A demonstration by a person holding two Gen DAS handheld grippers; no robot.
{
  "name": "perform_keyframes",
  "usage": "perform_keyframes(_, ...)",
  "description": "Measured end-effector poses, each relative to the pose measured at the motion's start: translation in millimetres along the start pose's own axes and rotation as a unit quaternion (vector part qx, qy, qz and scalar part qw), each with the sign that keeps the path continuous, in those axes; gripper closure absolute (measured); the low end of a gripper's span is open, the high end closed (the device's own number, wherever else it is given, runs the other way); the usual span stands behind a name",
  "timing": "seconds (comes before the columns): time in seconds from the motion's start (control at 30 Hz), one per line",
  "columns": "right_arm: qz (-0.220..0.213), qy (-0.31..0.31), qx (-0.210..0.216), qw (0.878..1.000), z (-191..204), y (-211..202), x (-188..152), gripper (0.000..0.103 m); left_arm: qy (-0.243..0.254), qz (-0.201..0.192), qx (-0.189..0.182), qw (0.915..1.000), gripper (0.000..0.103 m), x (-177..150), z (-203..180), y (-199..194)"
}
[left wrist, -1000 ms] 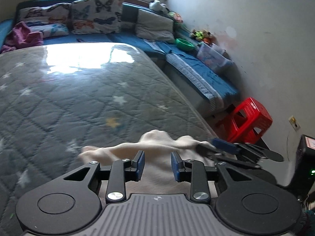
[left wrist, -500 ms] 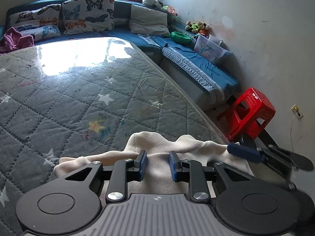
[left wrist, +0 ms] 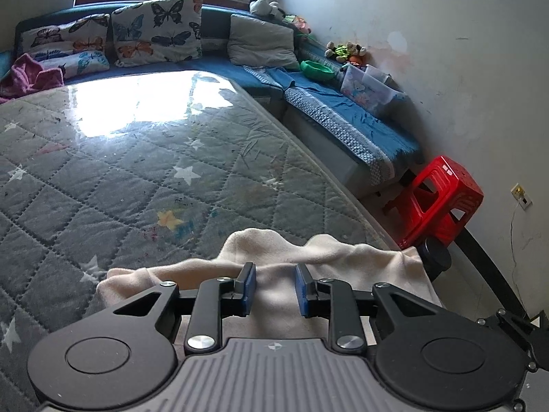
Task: Fold clothes
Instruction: 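Open both tools and release the folded sweatshirt on the mat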
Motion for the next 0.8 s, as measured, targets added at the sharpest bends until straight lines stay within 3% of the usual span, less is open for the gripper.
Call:
perform_keyframes(0.33, 0.007, 0.051, -0.021, 0.998, -27, -22, -22, 0.054, 0.017, 0.003, -0.020, 0.9997, 0.077, -37, -24, -38)
perform_keyframes(0.7, 0.027, 0.085, -0.058, 0.994, -52, -29, -38, 0.053, 0.031, -0.011, 0.010, 0.9994, 0.075, -68, -15, -76)
perform_keyframes(0.8, 0.017, 0.094, -0.058, 0.994, -52, -34, -36, 0.045, 0.026, -0.014, 0.016, 0.9994, 0.074, -72, -11, -85)
Point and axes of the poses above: each gripper's, at about its wrist camera, not at the fingertips, and y roughly the way its jaws point, z to its left, x to its top, the point moved 9 cm from there along y, roughly the way its jaws point, and after that the axes turned 14 degrees about -x, right-handed, at the moved point
